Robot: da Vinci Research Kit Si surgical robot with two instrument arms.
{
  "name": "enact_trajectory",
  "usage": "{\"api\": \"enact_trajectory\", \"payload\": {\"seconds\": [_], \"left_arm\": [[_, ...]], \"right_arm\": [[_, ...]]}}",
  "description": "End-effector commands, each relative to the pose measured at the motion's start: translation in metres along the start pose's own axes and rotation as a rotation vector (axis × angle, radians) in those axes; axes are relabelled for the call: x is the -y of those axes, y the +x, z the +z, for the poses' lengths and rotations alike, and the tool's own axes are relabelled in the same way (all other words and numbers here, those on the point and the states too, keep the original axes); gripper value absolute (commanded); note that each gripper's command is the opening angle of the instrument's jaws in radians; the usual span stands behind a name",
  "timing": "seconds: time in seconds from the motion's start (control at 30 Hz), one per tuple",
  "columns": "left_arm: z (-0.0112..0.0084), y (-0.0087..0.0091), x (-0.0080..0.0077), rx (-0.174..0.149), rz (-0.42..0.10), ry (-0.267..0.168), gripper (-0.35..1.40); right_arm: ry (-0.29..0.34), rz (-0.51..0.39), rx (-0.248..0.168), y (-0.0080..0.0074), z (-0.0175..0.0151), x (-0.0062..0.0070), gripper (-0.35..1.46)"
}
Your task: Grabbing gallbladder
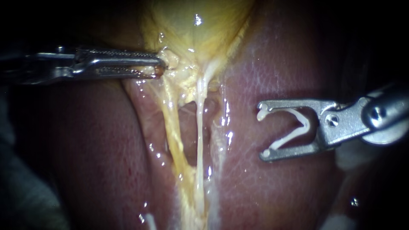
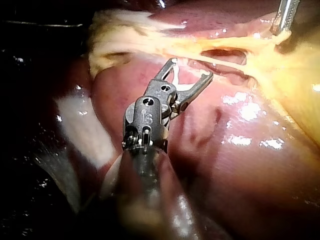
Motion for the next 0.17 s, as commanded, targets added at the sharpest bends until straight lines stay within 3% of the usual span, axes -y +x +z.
{"api": "enact_trajectory", "payload": {"seconds": [0.03, 0.17], "left_arm": [[0.0000, 0.0000, 0.0000, 0.000, 0.000, 0.000, -0.35], [0.0002, 0.0000, 0.0000, 0.000, 0.000, 0.002, -0.35]], "right_arm": [[0.000, 0.000, 0.000, 0.0000, 0.0000, 0.0000, 0.50], [0.000, 0.000, 0.000, 0.0000, 0.0000, 0.0000, 0.50]]}}
